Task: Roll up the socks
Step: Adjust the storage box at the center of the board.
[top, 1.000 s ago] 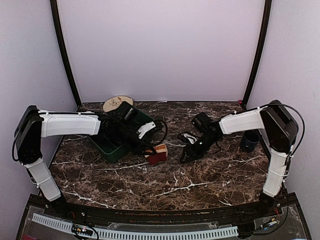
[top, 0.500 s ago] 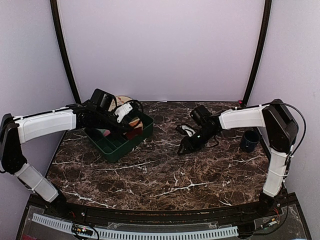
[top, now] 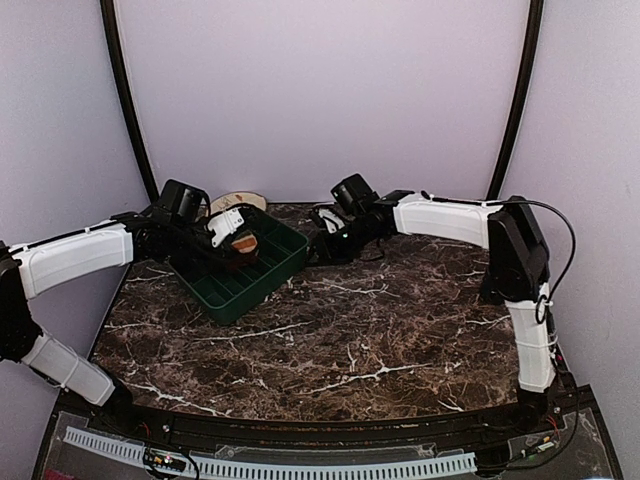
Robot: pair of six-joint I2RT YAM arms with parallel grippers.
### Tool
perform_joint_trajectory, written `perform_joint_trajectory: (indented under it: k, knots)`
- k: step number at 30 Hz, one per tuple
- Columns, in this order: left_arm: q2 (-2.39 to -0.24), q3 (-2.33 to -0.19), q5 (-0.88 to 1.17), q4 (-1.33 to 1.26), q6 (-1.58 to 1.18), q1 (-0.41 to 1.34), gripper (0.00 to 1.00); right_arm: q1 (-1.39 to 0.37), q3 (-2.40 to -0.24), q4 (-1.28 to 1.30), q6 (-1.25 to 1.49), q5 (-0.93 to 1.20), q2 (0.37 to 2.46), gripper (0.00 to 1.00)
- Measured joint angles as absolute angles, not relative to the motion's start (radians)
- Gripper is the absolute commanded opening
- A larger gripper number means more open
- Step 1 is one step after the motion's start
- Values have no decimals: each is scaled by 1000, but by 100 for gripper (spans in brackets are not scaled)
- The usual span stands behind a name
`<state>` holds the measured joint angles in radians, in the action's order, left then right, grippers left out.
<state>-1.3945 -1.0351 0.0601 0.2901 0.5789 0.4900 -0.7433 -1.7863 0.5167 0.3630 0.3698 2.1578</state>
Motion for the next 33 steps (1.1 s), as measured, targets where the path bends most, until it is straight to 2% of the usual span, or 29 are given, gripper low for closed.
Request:
perform_joint_trajectory:
  k: [6,10,18,26,29,33]
  knots:
    - [-1375,-1005,59,293,633,461,0,-799,-2087,572,516,296,2349,39]
    - [-1374,-997,62,294,674,452,0,-818,-2206,634,596,236,2416,39]
    - [-1372,-954,68,291,726,448,0,-826,-2279,712,693,161,2448,45]
    - [-1372,-943,71,282,749,448,0,-830,-2392,757,735,134,2531,45]
    - [-1372,-937,71,278,756,448,0,-830,-2404,759,744,134,2543,42]
    - [-1372,-930,71,276,770,448,0,-831,-2436,778,753,132,2560,29]
